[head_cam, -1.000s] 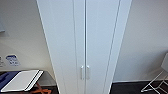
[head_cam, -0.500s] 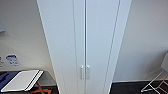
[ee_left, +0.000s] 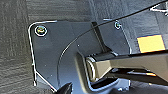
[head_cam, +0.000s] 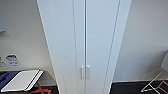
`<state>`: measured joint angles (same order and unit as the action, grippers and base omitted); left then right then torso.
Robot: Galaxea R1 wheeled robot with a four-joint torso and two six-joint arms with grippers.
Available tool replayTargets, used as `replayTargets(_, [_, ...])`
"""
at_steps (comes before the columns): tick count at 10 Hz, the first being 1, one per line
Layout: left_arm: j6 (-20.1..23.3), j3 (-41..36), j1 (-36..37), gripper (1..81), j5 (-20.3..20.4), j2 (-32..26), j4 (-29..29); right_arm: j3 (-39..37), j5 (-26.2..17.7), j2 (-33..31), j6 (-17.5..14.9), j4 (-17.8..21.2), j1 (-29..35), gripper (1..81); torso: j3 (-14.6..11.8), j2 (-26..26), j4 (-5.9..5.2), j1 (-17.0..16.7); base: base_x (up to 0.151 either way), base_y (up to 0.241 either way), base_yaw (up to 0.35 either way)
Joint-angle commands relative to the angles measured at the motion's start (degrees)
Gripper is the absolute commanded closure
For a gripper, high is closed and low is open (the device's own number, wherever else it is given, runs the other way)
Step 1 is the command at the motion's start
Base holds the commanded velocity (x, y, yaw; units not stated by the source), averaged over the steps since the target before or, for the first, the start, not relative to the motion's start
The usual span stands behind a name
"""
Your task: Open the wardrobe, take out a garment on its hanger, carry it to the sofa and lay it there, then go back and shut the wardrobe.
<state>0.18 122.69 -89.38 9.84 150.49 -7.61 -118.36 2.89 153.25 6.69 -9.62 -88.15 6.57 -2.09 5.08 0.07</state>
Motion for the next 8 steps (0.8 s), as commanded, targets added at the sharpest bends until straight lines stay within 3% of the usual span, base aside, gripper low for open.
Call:
replayTargets(1, [0.34, -15.26, 6.63, 1.0, -3.07, -11.68, -0.30, 16.84, -3.25, -14.51, 1.56, 0.82, 9.25, 1.0, 0.00, 0.00, 0.00, 0.00, 0.000, 0.000, 0.000])
replayTargets(4, [0.34, -28.17, 14.96, 1.0, -3.69, -22.05, -0.13, 27.47, -3.15, -23.82, 3.68, 0.92, 17.51, 1.0, 0.02, 0.00, 0.00, 0.00, 0.000, 0.000, 0.000])
replayTargets(8, [0.34, -41.79, 28.74, 1.0, -5.50, -33.30, -0.39, 43.73, -4.03, -32.44, 3.59, 0.73, 31.02, 1.0, 0.04, 0.05, 0.00, 0.02, 0.000, 0.000, 0.000])
